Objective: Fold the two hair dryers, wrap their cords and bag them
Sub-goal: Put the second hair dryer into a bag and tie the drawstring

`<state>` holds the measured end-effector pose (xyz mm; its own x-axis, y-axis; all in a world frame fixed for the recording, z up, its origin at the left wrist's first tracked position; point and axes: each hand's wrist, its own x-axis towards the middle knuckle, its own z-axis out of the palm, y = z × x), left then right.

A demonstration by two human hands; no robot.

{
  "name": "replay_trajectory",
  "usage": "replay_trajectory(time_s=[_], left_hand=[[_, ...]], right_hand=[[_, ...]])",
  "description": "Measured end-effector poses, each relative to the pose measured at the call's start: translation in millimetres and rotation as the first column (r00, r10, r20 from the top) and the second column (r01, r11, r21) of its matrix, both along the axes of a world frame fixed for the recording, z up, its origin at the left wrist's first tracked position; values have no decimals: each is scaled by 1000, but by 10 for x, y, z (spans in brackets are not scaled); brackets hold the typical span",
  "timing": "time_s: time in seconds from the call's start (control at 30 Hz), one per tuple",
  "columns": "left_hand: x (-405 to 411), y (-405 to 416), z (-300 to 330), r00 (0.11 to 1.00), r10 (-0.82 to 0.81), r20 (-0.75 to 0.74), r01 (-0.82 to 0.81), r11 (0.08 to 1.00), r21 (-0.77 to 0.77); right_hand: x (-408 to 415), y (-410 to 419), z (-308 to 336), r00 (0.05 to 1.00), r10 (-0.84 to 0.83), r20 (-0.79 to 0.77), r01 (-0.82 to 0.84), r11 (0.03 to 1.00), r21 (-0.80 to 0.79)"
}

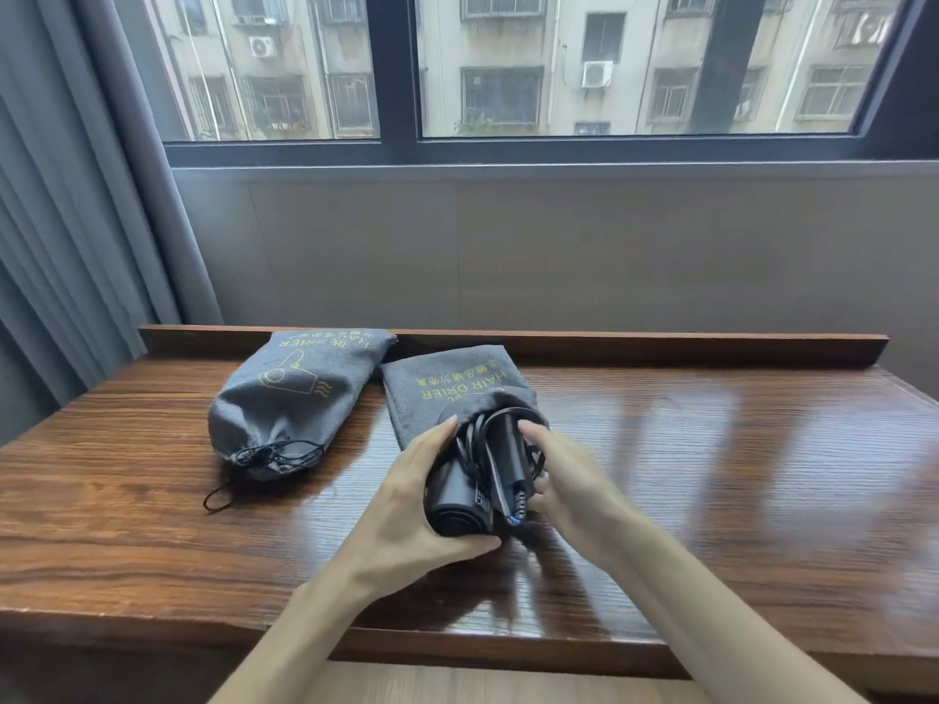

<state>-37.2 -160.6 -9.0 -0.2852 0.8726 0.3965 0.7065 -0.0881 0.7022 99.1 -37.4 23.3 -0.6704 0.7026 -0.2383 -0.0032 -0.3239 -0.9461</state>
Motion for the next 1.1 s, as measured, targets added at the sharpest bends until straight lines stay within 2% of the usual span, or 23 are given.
replay_trajectory(time_s=[0.17, 0.27, 0.3, 0.4, 0.53, 0.67, 0.77, 0.87, 1.0, 1.1], left_hand=[[-95, 2, 108, 990, -97, 101, 104, 992, -69], [-207, -48, 366, 975, -89, 203, 135, 965, -225], [-233, -10, 433, 985, -49, 165, 85, 972, -220], [-225, 240, 539, 994, 75, -75, -81, 994, -73], [-259, 572, 651, 936, 22, -350, -66, 991, -113], [-277, 707, 780, 856, -41, -516, -65, 980, -187], [-240, 772, 788, 805, -5, -593, -106, 983, -153], [-228, 794, 752, 819, 10, -574, -84, 991, -103], [-193, 827, 741, 907, -52, -419, 16, 996, -87], [-162, 807, 718, 934, -78, -348, 70, 997, -33]], right_hand=[[-131, -54, -97, 996, -56, 62, 48, 992, 119], [-181, -34, -93, 993, -78, 85, 69, 992, 108], [-195, -28, -95, 994, -80, 76, 72, 993, 97], [-208, -42, -107, 998, -61, 16, 60, 997, 57], [-156, -34, -183, 999, -37, -22, 38, 999, 28], [-114, -5, -225, 996, -74, -57, 74, 997, 5], [-121, 4, -243, 990, -135, -46, 136, 991, 15], [-105, -9, -236, 989, -141, -35, 143, 989, 39], [-80, 19, -148, 997, -80, -4, 80, 996, 45], [-106, 25, -58, 998, -58, 14, 58, 998, 16]])
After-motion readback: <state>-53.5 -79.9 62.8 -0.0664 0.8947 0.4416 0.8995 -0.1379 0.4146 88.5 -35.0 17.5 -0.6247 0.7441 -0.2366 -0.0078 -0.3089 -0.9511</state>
